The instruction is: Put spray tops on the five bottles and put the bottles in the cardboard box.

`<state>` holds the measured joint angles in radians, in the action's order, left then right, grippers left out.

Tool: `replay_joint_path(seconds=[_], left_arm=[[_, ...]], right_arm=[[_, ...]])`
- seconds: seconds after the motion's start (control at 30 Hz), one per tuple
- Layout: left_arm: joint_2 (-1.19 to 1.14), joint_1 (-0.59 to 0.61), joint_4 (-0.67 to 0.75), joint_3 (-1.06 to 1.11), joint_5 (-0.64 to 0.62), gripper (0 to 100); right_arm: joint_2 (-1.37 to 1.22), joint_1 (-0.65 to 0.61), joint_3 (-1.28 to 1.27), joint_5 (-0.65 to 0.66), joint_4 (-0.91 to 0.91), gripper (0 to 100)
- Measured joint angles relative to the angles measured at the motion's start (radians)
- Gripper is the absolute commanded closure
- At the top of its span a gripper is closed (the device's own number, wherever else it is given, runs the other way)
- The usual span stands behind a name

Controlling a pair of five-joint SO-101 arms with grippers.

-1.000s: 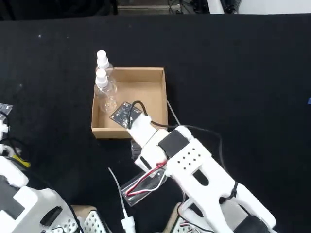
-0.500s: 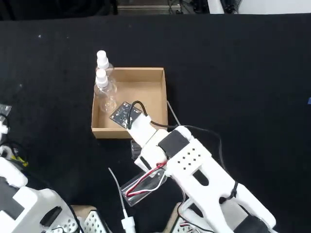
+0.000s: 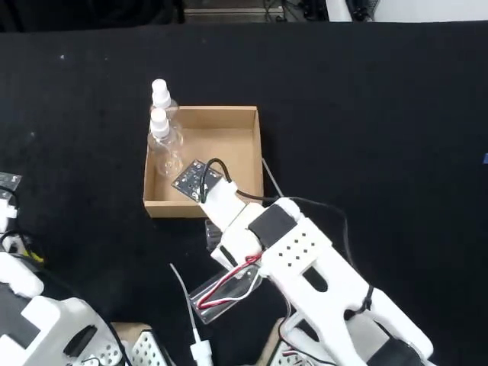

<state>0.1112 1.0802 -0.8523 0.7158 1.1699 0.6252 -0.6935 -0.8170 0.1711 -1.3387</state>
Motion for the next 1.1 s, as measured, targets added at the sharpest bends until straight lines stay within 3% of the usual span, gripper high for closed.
replay_joint_path(seconds=[0.1,0.27,0.5,0.67,0.83,1.1], left_arm=[[0.000,-0.002,-0.087,-0.026,0.000,94],[-0.002,-0.031,-0.284,-0.126,-0.008,97],[-0.002,-0.138,-0.459,-0.218,-0.201,97],[0.026,-0.149,-0.414,-0.212,-0.328,97],[0.097,-0.074,-0.310,-0.187,-0.434,97],[0.009,0.034,-0.265,-0.249,-0.468,97]], right_arm=[[0.000,0.000,0.000,0.002,0.000,70.5],[0.000,0.000,0.000,0.002,0.000,70.7],[0.000,-0.009,-0.051,0.077,0.000,71.7],[0.000,-0.098,-0.051,0.109,0.000,81.0],[-0.002,-0.256,-0.043,0.011,0.051,81.5],[-0.287,-0.402,0.143,-0.106,0.120,81.5]])
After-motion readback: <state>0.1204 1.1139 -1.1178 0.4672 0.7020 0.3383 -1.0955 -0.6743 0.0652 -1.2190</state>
